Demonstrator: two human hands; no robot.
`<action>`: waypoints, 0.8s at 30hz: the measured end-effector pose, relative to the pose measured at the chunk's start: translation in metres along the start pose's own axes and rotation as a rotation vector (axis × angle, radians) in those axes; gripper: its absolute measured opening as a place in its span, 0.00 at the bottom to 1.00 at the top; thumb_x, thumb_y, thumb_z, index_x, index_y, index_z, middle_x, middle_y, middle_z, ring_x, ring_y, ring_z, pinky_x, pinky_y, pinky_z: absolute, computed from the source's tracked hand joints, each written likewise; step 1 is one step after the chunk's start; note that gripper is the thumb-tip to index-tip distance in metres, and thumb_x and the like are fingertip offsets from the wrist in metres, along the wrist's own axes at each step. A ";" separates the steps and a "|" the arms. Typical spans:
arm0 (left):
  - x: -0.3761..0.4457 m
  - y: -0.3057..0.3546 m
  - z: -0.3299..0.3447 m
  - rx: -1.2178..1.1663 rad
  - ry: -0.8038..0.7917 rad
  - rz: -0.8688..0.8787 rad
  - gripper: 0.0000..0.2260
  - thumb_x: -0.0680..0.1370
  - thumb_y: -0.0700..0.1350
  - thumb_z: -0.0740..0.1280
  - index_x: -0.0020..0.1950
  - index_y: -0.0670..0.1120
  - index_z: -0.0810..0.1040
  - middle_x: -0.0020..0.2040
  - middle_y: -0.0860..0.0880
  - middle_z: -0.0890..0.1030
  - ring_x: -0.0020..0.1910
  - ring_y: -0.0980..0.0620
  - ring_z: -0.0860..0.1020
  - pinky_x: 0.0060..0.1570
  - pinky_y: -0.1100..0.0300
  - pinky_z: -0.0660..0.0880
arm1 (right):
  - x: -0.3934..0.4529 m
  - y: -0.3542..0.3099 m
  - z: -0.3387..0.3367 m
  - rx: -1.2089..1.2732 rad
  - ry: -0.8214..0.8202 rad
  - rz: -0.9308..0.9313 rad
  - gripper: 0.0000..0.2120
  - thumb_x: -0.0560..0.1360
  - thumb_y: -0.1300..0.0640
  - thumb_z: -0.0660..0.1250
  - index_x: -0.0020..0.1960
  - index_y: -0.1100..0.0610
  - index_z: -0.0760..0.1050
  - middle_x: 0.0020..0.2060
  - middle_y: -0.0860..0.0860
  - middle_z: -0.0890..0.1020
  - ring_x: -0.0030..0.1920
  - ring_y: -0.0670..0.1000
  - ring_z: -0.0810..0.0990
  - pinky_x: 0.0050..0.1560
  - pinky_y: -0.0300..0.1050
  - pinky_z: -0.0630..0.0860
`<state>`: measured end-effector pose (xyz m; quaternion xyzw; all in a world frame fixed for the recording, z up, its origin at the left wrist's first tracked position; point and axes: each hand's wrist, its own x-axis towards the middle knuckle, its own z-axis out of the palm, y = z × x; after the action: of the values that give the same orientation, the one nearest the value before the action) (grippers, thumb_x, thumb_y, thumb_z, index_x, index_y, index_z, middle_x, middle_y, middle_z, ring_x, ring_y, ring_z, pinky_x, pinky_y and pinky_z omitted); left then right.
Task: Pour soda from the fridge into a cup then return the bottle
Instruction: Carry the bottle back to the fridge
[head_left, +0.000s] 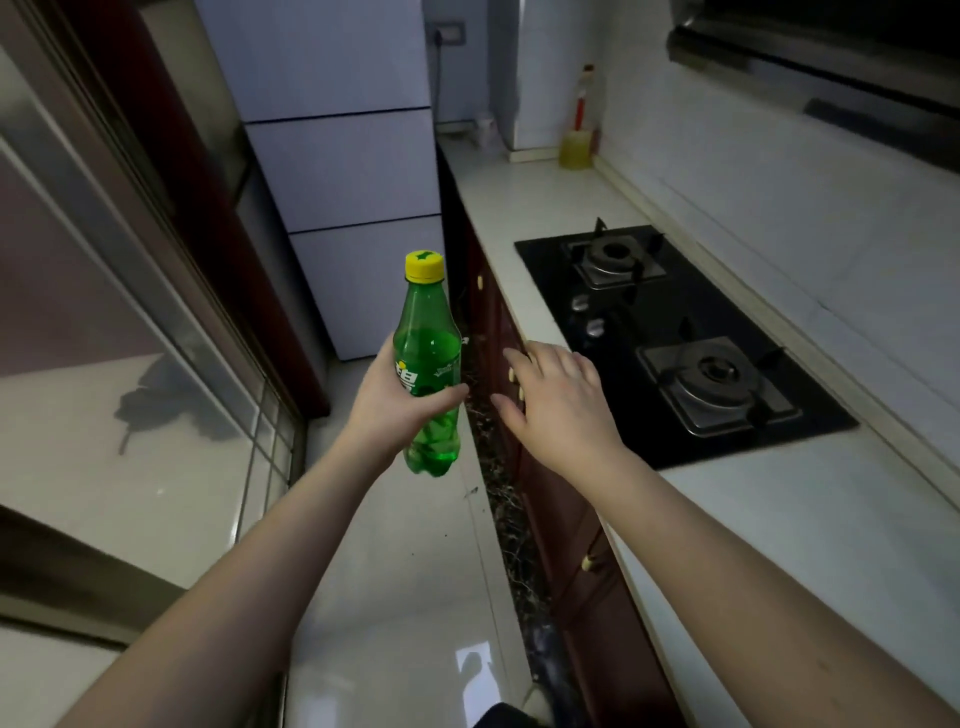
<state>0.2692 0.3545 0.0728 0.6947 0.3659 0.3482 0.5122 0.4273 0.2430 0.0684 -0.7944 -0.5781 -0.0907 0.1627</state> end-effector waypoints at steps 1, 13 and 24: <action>0.010 0.000 -0.001 0.006 0.018 -0.001 0.27 0.64 0.41 0.81 0.59 0.52 0.74 0.48 0.54 0.83 0.47 0.56 0.82 0.53 0.50 0.80 | 0.013 0.004 0.002 0.009 0.006 -0.015 0.26 0.77 0.44 0.62 0.71 0.55 0.68 0.68 0.55 0.71 0.69 0.55 0.67 0.70 0.55 0.60; 0.074 -0.030 -0.023 0.039 0.190 -0.094 0.28 0.60 0.49 0.80 0.57 0.53 0.74 0.48 0.49 0.83 0.48 0.50 0.83 0.50 0.47 0.80 | 0.122 0.015 0.050 0.084 -0.047 -0.211 0.26 0.76 0.43 0.62 0.70 0.55 0.68 0.65 0.55 0.73 0.68 0.57 0.66 0.70 0.55 0.60; 0.168 -0.076 -0.089 0.052 0.242 -0.131 0.26 0.59 0.51 0.80 0.54 0.56 0.75 0.47 0.51 0.83 0.48 0.50 0.82 0.53 0.44 0.80 | 0.230 -0.029 0.113 0.071 -0.096 -0.284 0.28 0.77 0.43 0.61 0.72 0.56 0.65 0.67 0.56 0.71 0.69 0.57 0.65 0.70 0.55 0.59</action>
<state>0.2638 0.5559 0.0385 0.6352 0.4786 0.3855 0.4679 0.4671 0.4969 0.0443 -0.7020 -0.6944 -0.0544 0.1484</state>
